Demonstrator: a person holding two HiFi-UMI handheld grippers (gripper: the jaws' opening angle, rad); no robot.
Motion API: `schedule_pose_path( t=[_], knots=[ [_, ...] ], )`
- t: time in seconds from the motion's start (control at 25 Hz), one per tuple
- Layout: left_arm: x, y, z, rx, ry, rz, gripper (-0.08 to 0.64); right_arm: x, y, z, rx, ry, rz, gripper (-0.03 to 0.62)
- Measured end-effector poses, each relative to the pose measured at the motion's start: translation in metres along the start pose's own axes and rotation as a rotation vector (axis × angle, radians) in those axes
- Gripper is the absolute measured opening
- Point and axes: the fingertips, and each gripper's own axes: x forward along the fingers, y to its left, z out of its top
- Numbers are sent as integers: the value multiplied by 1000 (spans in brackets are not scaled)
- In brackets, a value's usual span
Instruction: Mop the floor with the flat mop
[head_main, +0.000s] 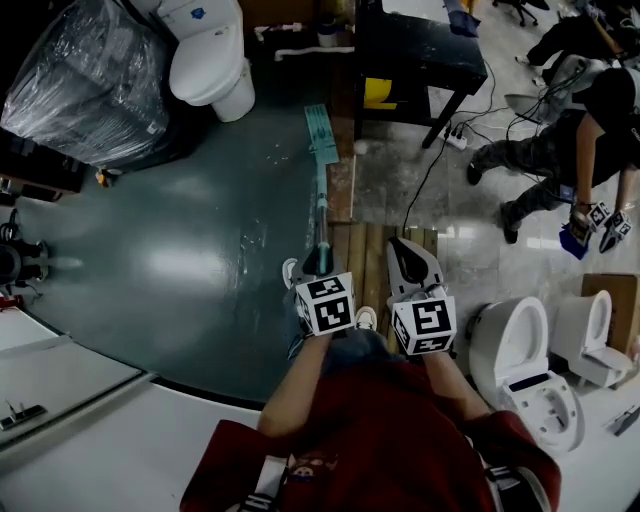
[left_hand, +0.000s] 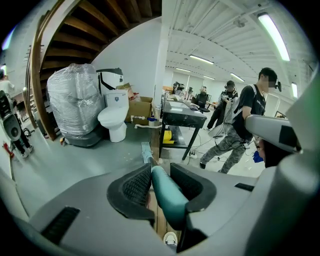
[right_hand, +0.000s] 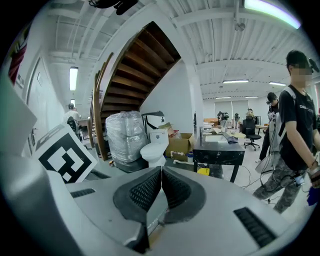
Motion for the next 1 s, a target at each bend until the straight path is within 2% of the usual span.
schedule_pose_path(
  t=[0.52, 1.0],
  knots=[
    [62, 10, 48, 14, -4, -15, 133, 34, -15, -1, 17, 44, -50, 20],
    [128, 25, 93, 6, -31, -22, 133, 74, -11, -3, 26, 70, -62, 20]
  ],
)
